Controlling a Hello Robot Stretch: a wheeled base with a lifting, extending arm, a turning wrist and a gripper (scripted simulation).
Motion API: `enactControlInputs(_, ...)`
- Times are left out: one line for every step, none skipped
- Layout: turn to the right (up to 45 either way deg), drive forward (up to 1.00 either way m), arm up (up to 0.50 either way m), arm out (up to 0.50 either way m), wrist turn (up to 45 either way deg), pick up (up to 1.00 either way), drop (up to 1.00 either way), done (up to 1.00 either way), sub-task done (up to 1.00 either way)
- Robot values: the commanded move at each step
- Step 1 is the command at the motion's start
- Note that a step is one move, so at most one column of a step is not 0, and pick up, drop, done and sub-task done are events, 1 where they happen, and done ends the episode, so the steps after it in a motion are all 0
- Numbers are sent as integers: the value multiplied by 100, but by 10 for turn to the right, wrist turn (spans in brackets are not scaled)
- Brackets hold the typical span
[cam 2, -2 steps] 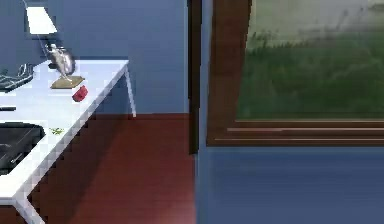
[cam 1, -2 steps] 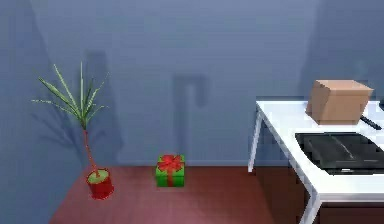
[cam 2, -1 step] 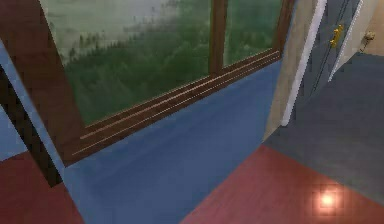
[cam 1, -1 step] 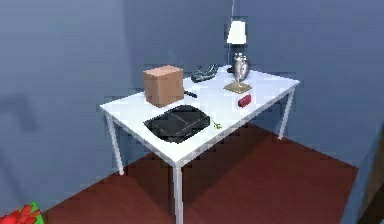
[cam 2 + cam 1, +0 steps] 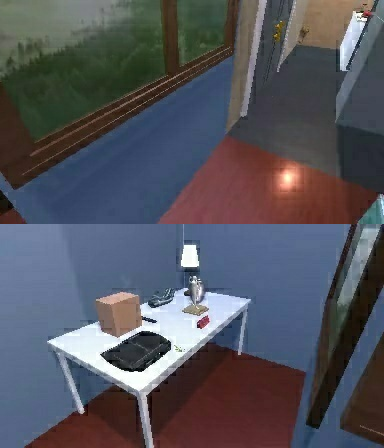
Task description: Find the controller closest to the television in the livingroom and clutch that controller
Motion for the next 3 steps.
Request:
enactControlInputs(0,50,0,0,0,0,0,0,0)
enactControlInputs(450,0,0,0,0,0,0,0,0)
enactControlInputs(450,0,0,0,0,0,0,0,0)
